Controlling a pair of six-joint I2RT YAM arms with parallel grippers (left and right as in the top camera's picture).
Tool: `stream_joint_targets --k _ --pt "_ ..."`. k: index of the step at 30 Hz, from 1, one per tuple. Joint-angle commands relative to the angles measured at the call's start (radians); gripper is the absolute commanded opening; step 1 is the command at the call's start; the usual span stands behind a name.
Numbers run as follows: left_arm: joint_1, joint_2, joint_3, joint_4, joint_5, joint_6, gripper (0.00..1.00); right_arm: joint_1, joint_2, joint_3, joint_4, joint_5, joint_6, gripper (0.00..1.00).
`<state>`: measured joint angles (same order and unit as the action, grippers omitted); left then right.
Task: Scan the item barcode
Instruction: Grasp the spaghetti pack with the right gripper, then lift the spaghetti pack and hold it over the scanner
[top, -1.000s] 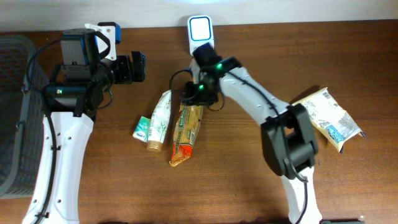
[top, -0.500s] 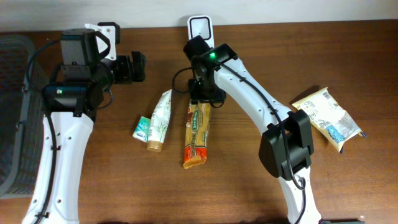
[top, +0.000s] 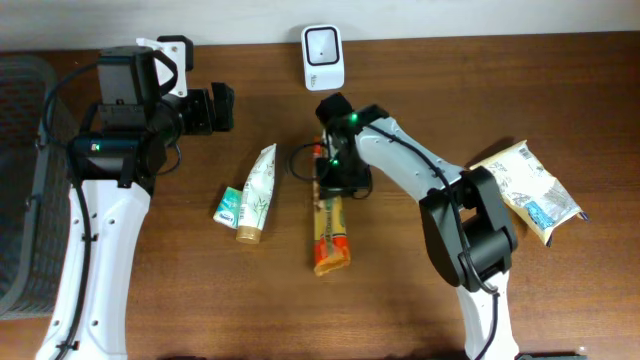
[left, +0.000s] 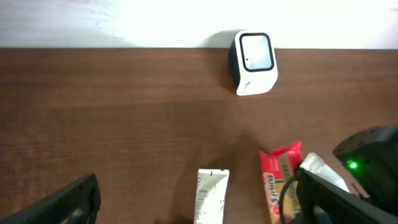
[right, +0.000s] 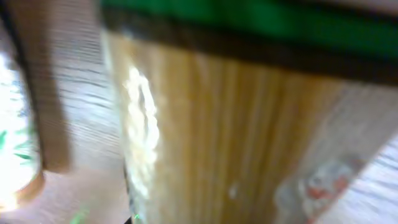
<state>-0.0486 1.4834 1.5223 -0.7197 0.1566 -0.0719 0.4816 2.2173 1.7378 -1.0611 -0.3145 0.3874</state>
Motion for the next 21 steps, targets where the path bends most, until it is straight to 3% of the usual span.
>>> stream_joint_targets --k 1,2,4,7,11,12,14,18,21 --pt "-0.001 -0.003 0.005 0.0 0.0 -0.006 0.99 -0.051 -0.032 0.16 -0.172 0.135 -0.043 0.04" --pt "-0.001 -0.003 0.005 0.0 0.0 -0.006 0.99 -0.05 -0.034 0.266 -0.333 0.35 -0.034 0.04" --pt "-0.001 -0.002 0.005 0.0 0.0 -0.006 0.99 -0.032 -0.032 0.328 -0.469 0.706 0.018 0.04" --pt "-0.001 -0.002 0.005 0.0 0.0 -0.006 0.99 -0.03 0.077 0.327 -0.46 0.854 0.017 0.04" --pt "-0.001 -0.002 0.005 0.0 0.0 -0.006 0.99 0.008 0.176 0.327 -0.38 0.802 -0.006 0.04" --pt "-0.001 -0.002 0.005 0.0 0.0 -0.006 0.99 0.035 0.18 0.327 -0.352 0.758 -0.025 0.12" --pt "-0.001 -0.003 0.005 0.0 0.0 -0.006 0.99 0.084 0.18 0.327 -0.313 0.653 -0.025 0.5" --pt "-0.001 -0.003 0.005 0.0 0.0 -0.006 0.99 0.1 0.179 0.363 -0.328 0.423 -0.026 0.59" --pt "-0.001 -0.003 0.005 0.0 0.0 -0.006 0.99 0.081 0.162 0.496 -0.39 0.177 -0.176 0.59"
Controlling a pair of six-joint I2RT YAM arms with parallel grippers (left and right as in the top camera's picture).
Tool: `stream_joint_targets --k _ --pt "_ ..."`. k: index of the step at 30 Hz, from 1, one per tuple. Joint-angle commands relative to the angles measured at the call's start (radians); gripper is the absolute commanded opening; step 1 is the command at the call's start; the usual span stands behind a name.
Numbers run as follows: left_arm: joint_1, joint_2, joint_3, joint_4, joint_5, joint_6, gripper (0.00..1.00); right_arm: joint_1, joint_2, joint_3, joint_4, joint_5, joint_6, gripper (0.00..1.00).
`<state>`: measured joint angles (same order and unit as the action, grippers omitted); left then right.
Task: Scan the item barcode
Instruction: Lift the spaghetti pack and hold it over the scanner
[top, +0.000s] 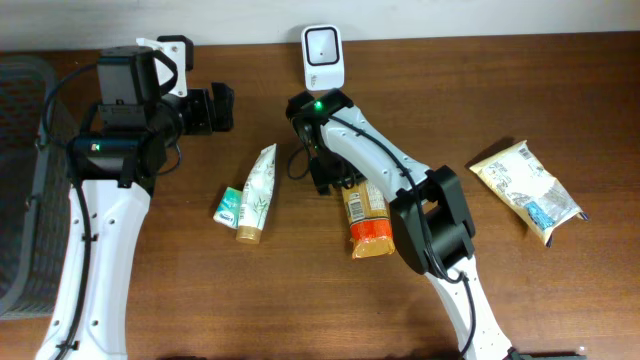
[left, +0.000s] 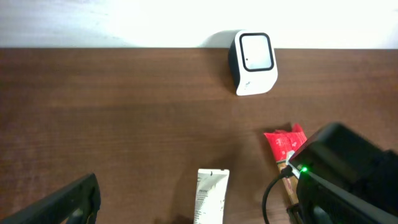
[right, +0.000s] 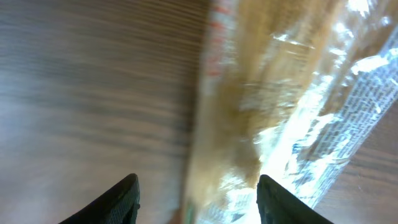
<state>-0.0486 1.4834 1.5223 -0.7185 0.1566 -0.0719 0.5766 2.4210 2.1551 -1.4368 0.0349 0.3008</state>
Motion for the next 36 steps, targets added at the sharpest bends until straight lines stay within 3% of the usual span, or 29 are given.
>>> stream_joint_targets --k 1,3,5,8,10,16,20,21,23,24,30,32,36 --pt "-0.001 -0.003 0.005 -0.001 0.0 -0.006 0.99 -0.064 -0.042 0.175 -0.075 -0.28 -0.168 0.59" --pt "-0.001 -0.003 0.005 -0.001 0.0 -0.006 0.99 -0.152 -0.042 0.245 -0.128 -0.324 -0.224 0.6" --pt "-0.001 -0.002 0.005 -0.001 0.0 -0.006 0.99 -0.3 -0.042 0.234 -0.145 -0.364 -0.298 0.75" --pt "-0.001 -0.002 0.005 -0.001 0.0 -0.006 0.99 -0.464 -0.041 0.057 -0.111 -0.591 -0.562 0.76" --pt "-0.001 -0.002 0.005 -0.001 0.0 -0.006 0.99 -0.497 -0.041 -0.123 0.008 -0.621 -0.585 0.75" --pt "-0.001 -0.003 0.005 -0.001 0.0 -0.006 0.99 -0.497 -0.041 -0.41 0.287 -0.841 -0.584 0.61" --pt "-0.001 -0.002 0.005 -0.001 0.0 -0.006 0.99 -0.451 -0.041 -0.573 0.436 -0.843 -0.519 0.52" --pt "-0.001 -0.003 0.005 -0.001 0.0 -0.006 0.99 -0.449 -0.041 -0.583 0.456 -0.842 -0.484 0.45" --pt "-0.001 -0.003 0.005 -0.001 0.0 -0.006 0.99 -0.447 -0.041 -0.583 0.493 -0.844 -0.411 0.13" --pt "-0.001 -0.003 0.005 -0.001 0.0 -0.006 0.99 -0.441 -0.041 -0.583 0.527 -0.85 -0.358 0.04" --pt "-0.001 -0.002 0.005 -0.001 0.0 -0.006 0.99 -0.42 -0.117 -0.536 0.551 -1.088 -0.344 0.04" --pt "-0.001 -0.003 0.005 -0.001 0.0 -0.006 0.99 -0.433 -0.278 -0.533 0.551 -1.209 -0.341 0.04" --pt "-0.001 -0.003 0.005 -0.001 0.0 -0.006 0.99 -0.473 -0.554 -0.533 0.552 -1.097 -0.238 0.04"
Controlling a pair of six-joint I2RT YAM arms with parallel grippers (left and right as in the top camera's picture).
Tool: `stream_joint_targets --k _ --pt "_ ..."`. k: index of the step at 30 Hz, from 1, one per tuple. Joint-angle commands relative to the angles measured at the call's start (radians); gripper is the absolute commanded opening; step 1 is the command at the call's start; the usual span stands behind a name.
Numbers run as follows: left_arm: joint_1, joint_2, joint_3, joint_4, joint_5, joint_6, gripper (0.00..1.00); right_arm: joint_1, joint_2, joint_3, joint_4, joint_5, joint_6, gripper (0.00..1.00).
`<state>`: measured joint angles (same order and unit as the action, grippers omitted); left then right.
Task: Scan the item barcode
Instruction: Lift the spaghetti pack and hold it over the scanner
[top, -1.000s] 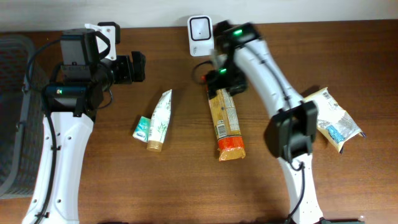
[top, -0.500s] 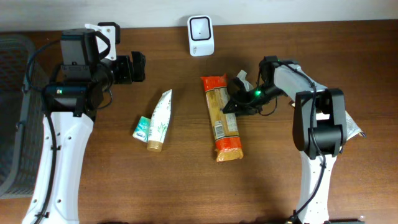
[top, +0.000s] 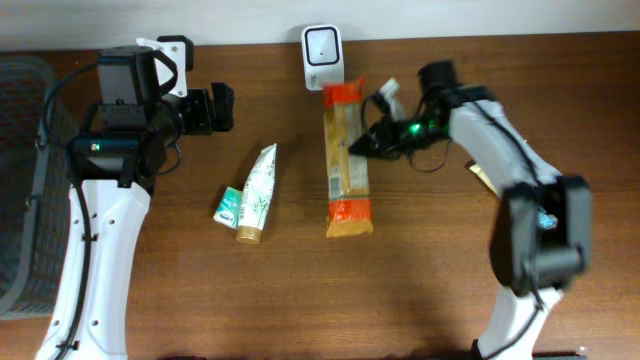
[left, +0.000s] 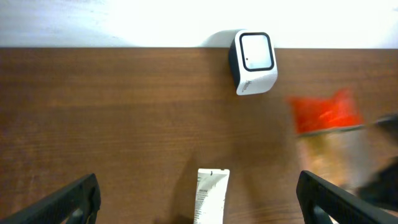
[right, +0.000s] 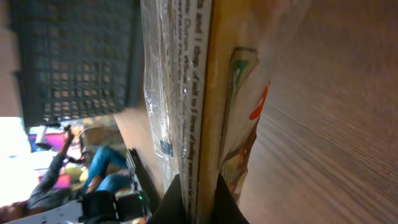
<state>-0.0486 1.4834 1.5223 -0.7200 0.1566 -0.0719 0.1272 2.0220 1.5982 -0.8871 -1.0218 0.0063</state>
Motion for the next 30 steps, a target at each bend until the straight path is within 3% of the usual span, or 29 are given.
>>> stream_joint_targets --k 1,7,11,14,15,19,21,24,30 --pt "-0.001 -0.003 0.005 0.0 0.0 -0.006 0.99 -0.025 -0.19 0.024 0.002 0.011 0.07 0.04" --pt "-0.001 -0.003 0.005 0.0 0.0 -0.006 0.99 -0.025 -0.264 0.024 0.205 0.042 0.283 0.04" --pt "-0.001 -0.002 0.005 0.0 0.0 -0.006 0.99 -0.022 -0.374 0.024 0.468 0.29 0.37 0.04" --pt "-0.001 -0.002 0.005 0.0 0.0 -0.006 0.99 0.034 -0.396 0.024 0.603 0.487 0.29 0.04" --pt "-0.001 -0.003 0.005 0.0 0.0 -0.006 0.99 0.063 -0.396 0.024 0.633 0.542 0.237 0.04" --pt "-0.001 -0.003 0.005 0.0 0.0 -0.006 0.99 0.271 -0.363 0.024 0.739 1.109 -0.348 0.04" --pt "-0.001 -0.002 0.005 0.0 0.0 -0.006 0.99 0.331 -0.291 0.024 0.84 1.245 -0.536 0.04" --pt "-0.001 -0.002 0.005 0.0 0.0 -0.006 0.99 0.35 -0.166 0.024 1.041 1.331 -0.673 0.04" --pt "-0.001 -0.003 0.005 0.0 0.0 -0.006 0.99 0.351 0.153 0.024 1.623 1.303 -1.215 0.04"
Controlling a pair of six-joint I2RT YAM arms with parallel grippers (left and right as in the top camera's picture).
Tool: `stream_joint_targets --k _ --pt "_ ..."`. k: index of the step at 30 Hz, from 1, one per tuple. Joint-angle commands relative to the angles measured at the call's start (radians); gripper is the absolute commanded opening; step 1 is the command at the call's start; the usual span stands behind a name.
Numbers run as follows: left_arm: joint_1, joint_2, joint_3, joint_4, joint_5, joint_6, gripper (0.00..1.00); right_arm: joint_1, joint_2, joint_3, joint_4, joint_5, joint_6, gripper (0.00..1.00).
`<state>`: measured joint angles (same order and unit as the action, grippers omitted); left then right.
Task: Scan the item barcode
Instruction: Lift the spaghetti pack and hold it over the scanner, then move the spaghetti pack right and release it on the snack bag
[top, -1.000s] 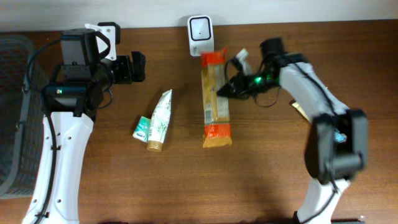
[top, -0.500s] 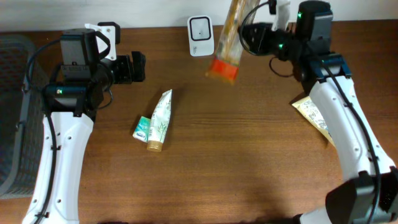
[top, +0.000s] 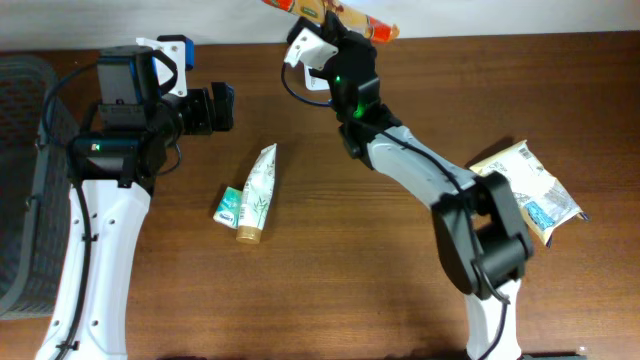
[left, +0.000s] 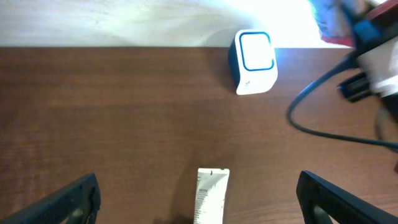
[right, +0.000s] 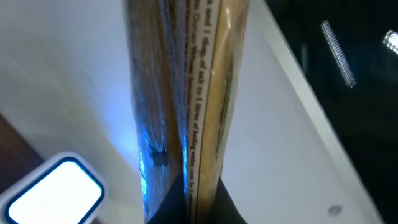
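Note:
A long orange and red snack packet (right: 186, 93) stands edge-on between the dark fingers of my right gripper (right: 186, 190), which is shut on it. Blue light falls on the packet's clear side. The white scanner (right: 53, 190) sits just below and left of it, its window rimmed in blue. From overhead the right gripper (top: 335, 28) holds the packet (top: 335, 12) high at the table's far edge and covers the scanner. In the left wrist view the scanner (left: 255, 61) glows blue, and the packet (left: 333, 22) is a blur up right. My left gripper (left: 198, 183) is open and holds nothing.
A white and green tube (top: 256, 190) and a small green packet (top: 228, 206) lie left of centre. A pale printed bag (top: 527, 190) lies at the right. A dark mesh basket (top: 20, 180) stands at the left edge. The right arm's cable (left: 323, 130) hangs over the table.
My right gripper has gone from the right of the scanner, with the packet flat over the table, to above the scanner with the packet up at the far edge. The scanner now glows blue.
The right gripper was low on the packet at mid-table beside the tube. Then packet and gripper were nearer the scanner. Then the packet was held lengthwise just below the scanner. Now it is raised over the lit scanner. The left arm has stayed still and open.

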<state>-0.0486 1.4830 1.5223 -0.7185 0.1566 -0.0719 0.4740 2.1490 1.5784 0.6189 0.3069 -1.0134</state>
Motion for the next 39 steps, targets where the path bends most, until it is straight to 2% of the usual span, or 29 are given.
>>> stream_joint_targets --k 1,6,8,10,17,21,24,31,34,39 --pt "-0.001 -0.002 0.005 -0.001 0.0 -0.006 0.99 0.005 0.064 0.043 0.146 -0.082 -0.213 0.04" --pt "-0.001 -0.002 0.005 -0.001 0.0 -0.006 0.99 0.003 0.146 0.126 0.156 -0.222 -0.213 0.04" --pt "-0.001 -0.002 0.005 -0.001 0.0 -0.006 0.99 -0.004 0.173 0.176 0.088 -0.24 -0.214 0.04" --pt "-0.001 -0.002 0.005 -0.001 0.0 -0.006 0.99 -0.03 0.193 0.177 0.088 -0.245 -0.296 0.04" --pt "-0.001 -0.002 0.005 -0.001 0.0 -0.006 0.99 -0.043 0.232 0.177 0.006 -0.295 -0.319 0.04" --pt "-0.001 -0.002 0.005 -0.001 0.0 -0.006 0.99 -0.043 0.233 0.177 0.026 -0.296 -0.37 0.04" --pt "-0.001 -0.002 0.005 -0.001 0.0 -0.006 0.99 -0.032 0.232 0.184 0.109 -0.335 -0.407 0.04" --pt "-0.001 -0.002 0.005 -0.001 0.0 -0.006 0.99 -0.039 0.232 0.191 0.111 -0.347 -0.451 0.04" --pt "-0.001 -0.002 0.005 -0.001 0.0 -0.006 0.99 -0.077 0.233 0.212 0.045 -0.342 -0.449 0.04" --pt "-0.001 -0.002 0.005 -0.001 0.0 -0.006 0.99 -0.09 0.294 0.436 -0.141 -0.36 -0.445 0.04"
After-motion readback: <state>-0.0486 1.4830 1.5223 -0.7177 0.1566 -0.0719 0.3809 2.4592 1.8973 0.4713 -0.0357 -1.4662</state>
